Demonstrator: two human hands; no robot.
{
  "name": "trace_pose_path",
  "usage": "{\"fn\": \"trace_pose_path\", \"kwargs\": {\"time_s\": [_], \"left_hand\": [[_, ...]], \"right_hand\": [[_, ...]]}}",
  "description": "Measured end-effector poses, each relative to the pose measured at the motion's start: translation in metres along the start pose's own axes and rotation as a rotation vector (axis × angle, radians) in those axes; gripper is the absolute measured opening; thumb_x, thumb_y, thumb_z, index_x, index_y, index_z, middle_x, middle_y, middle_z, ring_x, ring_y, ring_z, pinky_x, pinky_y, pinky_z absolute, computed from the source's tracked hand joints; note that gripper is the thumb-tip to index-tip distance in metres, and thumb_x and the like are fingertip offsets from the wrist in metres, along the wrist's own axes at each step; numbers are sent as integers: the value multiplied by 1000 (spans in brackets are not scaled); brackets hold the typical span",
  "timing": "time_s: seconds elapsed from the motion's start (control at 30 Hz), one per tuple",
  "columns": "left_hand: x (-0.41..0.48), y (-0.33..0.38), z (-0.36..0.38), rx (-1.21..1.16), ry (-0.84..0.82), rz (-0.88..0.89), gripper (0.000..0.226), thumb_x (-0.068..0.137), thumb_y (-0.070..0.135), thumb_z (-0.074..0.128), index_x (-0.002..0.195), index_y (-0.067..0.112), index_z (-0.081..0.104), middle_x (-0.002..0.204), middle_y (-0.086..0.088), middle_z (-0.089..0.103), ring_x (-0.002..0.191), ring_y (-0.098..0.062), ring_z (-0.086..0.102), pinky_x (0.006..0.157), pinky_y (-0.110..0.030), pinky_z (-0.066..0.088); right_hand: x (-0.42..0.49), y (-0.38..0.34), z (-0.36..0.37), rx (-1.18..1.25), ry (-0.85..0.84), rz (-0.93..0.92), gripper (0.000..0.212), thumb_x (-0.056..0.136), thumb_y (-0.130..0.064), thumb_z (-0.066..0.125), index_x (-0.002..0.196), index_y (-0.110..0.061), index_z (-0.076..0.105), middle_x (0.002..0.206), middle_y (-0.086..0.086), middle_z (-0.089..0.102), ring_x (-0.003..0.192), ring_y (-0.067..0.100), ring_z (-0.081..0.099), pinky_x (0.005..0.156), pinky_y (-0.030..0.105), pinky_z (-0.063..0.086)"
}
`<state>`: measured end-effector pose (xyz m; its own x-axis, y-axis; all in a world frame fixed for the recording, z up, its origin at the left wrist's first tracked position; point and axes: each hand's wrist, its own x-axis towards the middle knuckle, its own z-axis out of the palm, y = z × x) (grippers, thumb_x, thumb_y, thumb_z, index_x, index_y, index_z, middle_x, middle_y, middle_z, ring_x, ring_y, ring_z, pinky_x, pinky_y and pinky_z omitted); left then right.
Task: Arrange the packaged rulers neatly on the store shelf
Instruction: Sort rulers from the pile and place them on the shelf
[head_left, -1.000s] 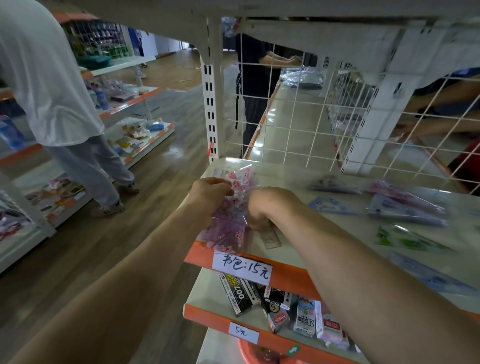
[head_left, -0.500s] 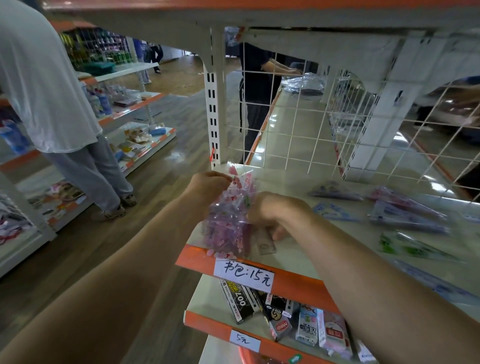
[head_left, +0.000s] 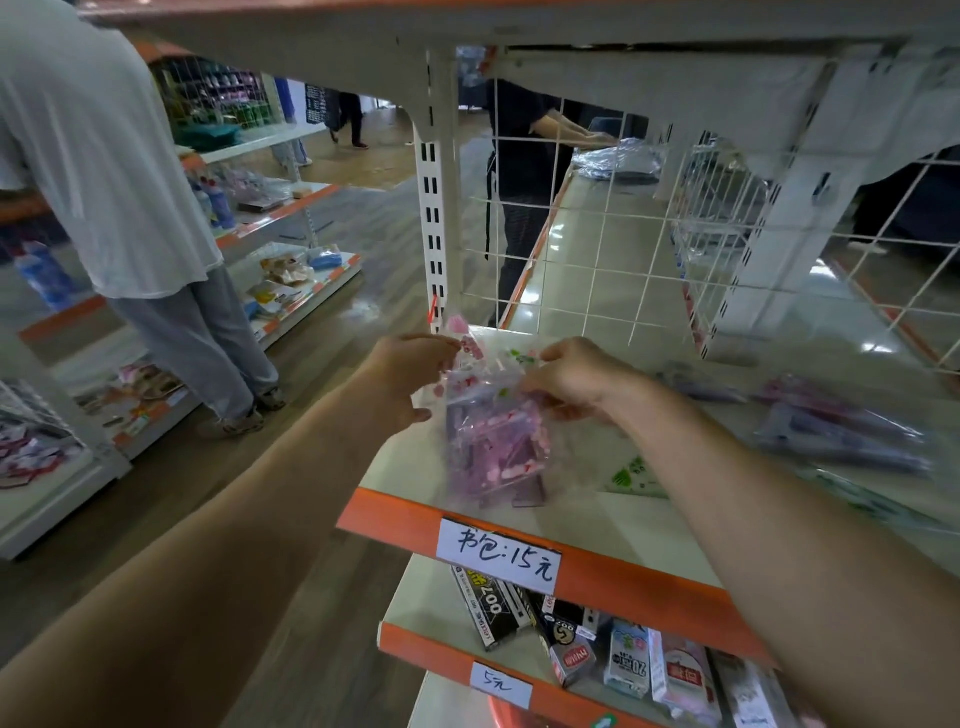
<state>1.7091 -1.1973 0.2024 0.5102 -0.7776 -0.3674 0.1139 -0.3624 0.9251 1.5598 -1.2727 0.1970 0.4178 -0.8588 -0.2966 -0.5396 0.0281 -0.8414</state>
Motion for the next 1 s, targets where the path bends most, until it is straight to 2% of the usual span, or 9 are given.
{"fn": "trace_pose_path", "kwargs": {"time_s": [0.1, 0.17, 0.23, 0.33, 0.5, 0.63, 0.73, 0.9, 1.0], "left_hand": [[5, -5, -13, 0, 40, -33, 11, 89, 9, 59, 83, 16, 65, 86, -5, 53, 86, -22, 46, 86, -47, 38], [5, -9, -16, -26, -25, -71, 8, 89, 11, 57, 84, 16, 63, 82, -4, 50, 76, -21, 45, 80, -41, 40], [5, -10, -14, -67, -99, -113, 9, 89, 12, 55, 82, 15, 60, 76, -4, 50, 66, -20, 46, 72, -35, 41], [5, -7, -6, -120, -161, -159, 13, 91, 16, 53, 79, 16, 56, 81, -4, 50, 78, -23, 48, 80, -40, 43], [3, -7, 4, -172, -121, -138, 7, 95, 10, 47, 98, 10, 53, 98, -8, 48, 75, -24, 51, 73, -47, 46], [2, -12, 9, -130, -127, -143, 21, 94, 10, 48, 115, 10, 52, 110, -12, 50, 76, -25, 55, 76, -44, 49], [0, -15, 10, -109, -148, -143, 21, 94, 10, 51, 115, 10, 52, 107, -13, 52, 78, -27, 57, 64, -40, 53], [-5, -16, 7, -113, -182, -125, 4, 92, 8, 55, 92, 11, 58, 98, -15, 53, 67, -29, 60, 54, -40, 58], [-10, -17, 4, -148, -182, -110, 4, 90, 6, 56, 91, 8, 59, 100, -18, 53, 69, -32, 60, 50, -41, 57]], "right_hand": [[8, 5, -5, -351, 67, -47, 15, 87, -21, 64, 85, -8, 56, 72, 9, 53, 62, 21, 51, 52, 24, 38], [8, 6, 2, -605, 20, -47, 36, 85, -40, 64, 98, -6, 62, 82, 9, 55, 73, 23, 53, 52, 24, 35], [8, 5, 13, -745, -45, -43, 62, 82, -56, 62, 116, -5, 58, 102, 9, 59, 90, 25, 58, 67, 25, 43], [8, 5, 25, -842, -114, -50, 97, 71, -66, 66, 144, -11, 35, 143, 8, 45, 123, 28, 50, 100, 34, 42], [12, 7, 28, -773, -143, -12, 128, 58, -66, 76, 152, -18, 4, 157, 11, 20, 138, 33, 31, 108, 43, 36], [5, 10, 21, -758, -150, -11, 122, 66, -62, 74, 153, -19, 0, 157, 14, 11, 143, 32, 19, 112, 43, 30], [1, 12, 18, -764, -175, -5, 122, 65, -68, 70, 153, -18, 1, 157, 13, 11, 143, 31, 16, 113, 44, 28], [-1, 14, 19, -698, -173, -39, 123, 53, -79, 68, 150, -23, 18, 152, 5, 28, 138, 28, 27, 110, 42, 33], [-13, 7, 8, -649, -243, -102, 91, 67, -70, 68, 140, -25, 39, 136, -2, 49, 113, 18, 50, 87, 27, 48]]}}
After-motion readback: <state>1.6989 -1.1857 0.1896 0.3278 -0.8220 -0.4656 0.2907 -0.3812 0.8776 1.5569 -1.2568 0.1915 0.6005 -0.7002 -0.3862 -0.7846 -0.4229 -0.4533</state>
